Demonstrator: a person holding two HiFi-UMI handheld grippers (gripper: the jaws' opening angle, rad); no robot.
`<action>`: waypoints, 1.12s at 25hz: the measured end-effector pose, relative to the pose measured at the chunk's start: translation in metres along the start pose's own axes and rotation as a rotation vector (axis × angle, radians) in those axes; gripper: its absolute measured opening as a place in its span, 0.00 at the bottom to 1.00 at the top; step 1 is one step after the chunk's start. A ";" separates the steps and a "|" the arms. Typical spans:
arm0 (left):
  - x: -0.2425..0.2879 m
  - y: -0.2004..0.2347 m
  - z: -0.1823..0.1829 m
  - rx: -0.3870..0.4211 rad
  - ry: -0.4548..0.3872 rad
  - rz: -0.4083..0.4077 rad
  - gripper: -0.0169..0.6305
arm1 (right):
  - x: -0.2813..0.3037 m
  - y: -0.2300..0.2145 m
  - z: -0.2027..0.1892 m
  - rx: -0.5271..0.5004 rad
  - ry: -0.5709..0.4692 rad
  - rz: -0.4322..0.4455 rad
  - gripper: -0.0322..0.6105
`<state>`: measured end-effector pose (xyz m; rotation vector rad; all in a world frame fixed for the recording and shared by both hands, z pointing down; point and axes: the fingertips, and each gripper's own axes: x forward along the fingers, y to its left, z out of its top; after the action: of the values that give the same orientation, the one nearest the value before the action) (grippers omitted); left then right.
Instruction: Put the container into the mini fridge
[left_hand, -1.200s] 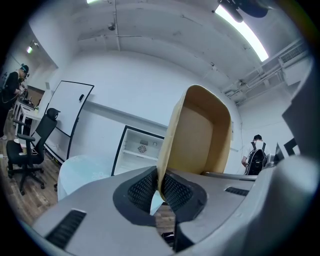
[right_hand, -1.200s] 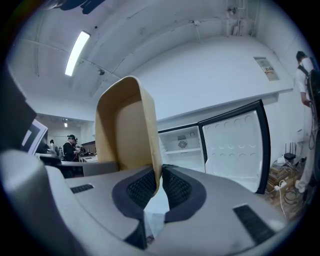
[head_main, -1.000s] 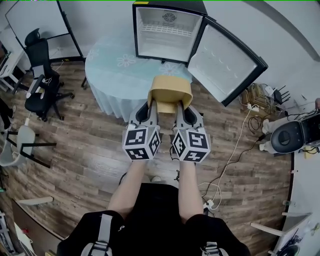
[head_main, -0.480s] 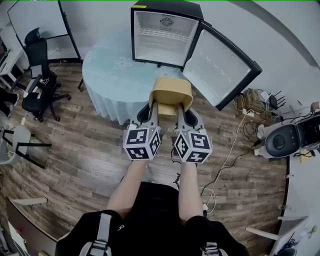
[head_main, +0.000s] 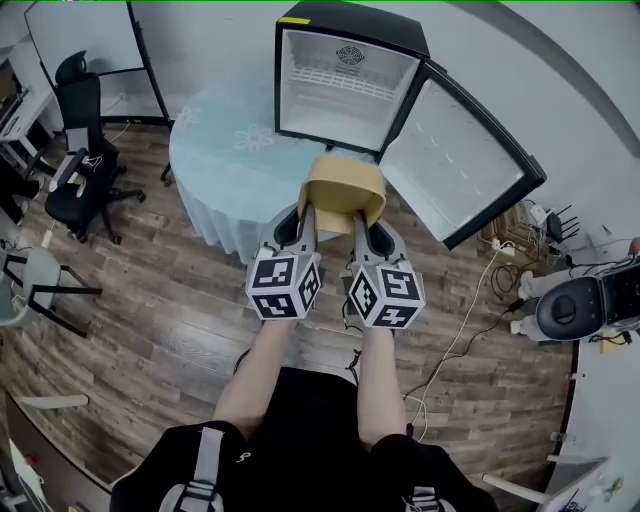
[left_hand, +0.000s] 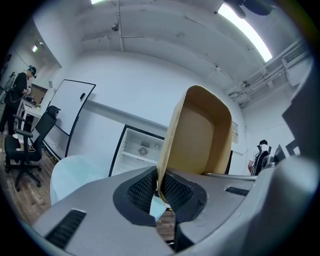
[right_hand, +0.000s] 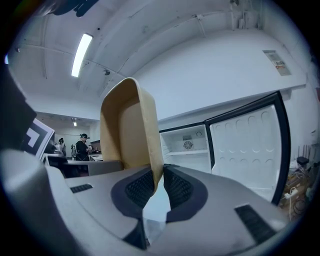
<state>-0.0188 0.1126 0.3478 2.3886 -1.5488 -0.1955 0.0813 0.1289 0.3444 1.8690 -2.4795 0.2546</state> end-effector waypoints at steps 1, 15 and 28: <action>0.007 0.006 -0.002 0.002 0.003 0.007 0.05 | 0.009 -0.001 -0.003 0.002 0.004 0.007 0.12; 0.116 0.077 -0.022 0.026 0.084 0.051 0.06 | 0.139 -0.030 -0.033 0.066 0.062 0.037 0.12; 0.233 0.112 -0.019 0.037 0.171 -0.014 0.06 | 0.245 -0.077 -0.030 0.130 0.090 -0.047 0.11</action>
<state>-0.0151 -0.1395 0.4104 2.3754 -1.4708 0.0341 0.0843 -0.1210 0.4118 1.9140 -2.4105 0.4987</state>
